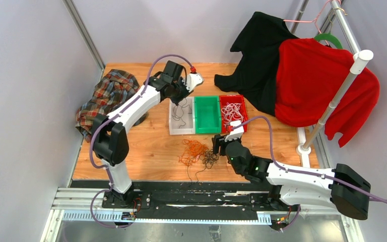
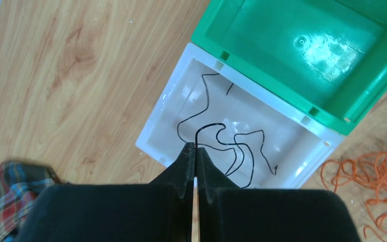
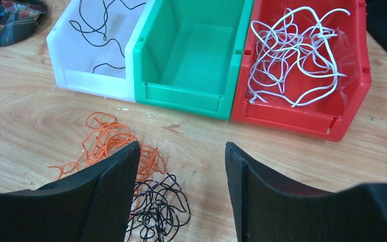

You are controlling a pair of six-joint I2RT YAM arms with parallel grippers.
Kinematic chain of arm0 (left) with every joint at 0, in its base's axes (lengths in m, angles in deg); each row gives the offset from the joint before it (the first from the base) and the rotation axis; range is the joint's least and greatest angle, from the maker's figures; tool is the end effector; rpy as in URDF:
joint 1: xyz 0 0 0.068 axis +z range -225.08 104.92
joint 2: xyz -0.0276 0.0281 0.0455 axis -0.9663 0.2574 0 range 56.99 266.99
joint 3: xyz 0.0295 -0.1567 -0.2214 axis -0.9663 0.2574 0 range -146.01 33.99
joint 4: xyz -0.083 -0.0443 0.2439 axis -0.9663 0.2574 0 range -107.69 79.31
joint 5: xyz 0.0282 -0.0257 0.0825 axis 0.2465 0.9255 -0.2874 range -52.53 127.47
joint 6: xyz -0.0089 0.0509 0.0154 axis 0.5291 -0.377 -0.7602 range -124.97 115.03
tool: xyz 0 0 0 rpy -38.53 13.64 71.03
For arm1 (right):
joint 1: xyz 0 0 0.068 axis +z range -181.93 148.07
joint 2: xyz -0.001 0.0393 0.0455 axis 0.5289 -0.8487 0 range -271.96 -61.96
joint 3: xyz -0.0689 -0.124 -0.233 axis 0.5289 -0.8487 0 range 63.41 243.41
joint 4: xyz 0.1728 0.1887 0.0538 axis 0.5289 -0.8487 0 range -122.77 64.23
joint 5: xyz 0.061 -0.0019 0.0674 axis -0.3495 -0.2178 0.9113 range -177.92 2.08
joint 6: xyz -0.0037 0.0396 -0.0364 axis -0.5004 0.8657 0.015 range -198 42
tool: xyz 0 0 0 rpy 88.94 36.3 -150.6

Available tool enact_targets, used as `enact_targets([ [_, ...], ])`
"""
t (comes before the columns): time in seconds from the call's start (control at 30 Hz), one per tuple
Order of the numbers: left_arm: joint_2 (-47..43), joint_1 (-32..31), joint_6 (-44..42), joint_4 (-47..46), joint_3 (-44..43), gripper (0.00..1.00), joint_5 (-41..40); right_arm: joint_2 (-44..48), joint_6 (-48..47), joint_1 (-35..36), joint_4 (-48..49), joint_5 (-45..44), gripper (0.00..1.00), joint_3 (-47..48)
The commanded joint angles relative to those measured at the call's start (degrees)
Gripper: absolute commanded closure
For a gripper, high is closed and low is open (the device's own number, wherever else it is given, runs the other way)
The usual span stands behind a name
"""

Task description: Untangle the cables

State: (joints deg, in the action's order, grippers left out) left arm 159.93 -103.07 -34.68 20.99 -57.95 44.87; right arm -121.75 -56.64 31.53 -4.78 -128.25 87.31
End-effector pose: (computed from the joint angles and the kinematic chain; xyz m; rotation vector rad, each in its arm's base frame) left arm 0.3527 -0.1926 0.2997 1.2243 2.1027 -0.1439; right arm 0.1182 0.1852 0.2206 -0.1646 1.7802 0.4253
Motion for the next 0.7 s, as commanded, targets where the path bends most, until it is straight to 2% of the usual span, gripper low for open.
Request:
enact_targets([
  [0.0,2.15,-0.31,3.23,-10.22,3.47,0.99,-1.38,1.37,0.87,-1.28,-1.50,-2.40,0.37,-0.83],
  [0.2,4.77,-1.05,3.97,-16.75,8.83,0.99,-3.47,2.86,0.70,-1.71,-2.03,-2.45,0.38,-0.88],
  [0.43,7.02,-1.54,3.82,-19.55,11.22,0.98,-5.71,2.95,0.78,-2.08,-2.18,-2.21,0.38,-0.95],
  [0.57,8.45,-1.59,2.86,-19.09,10.38,0.84,-7.60,3.10,0.72,-2.20,-2.19,-2.20,0.38,-0.92],
  [0.67,9.60,-1.54,3.07,-17.12,7.91,0.66,-8.55,3.38,0.34,-2.20,-2.47,-2.29,0.38,-0.48],
])
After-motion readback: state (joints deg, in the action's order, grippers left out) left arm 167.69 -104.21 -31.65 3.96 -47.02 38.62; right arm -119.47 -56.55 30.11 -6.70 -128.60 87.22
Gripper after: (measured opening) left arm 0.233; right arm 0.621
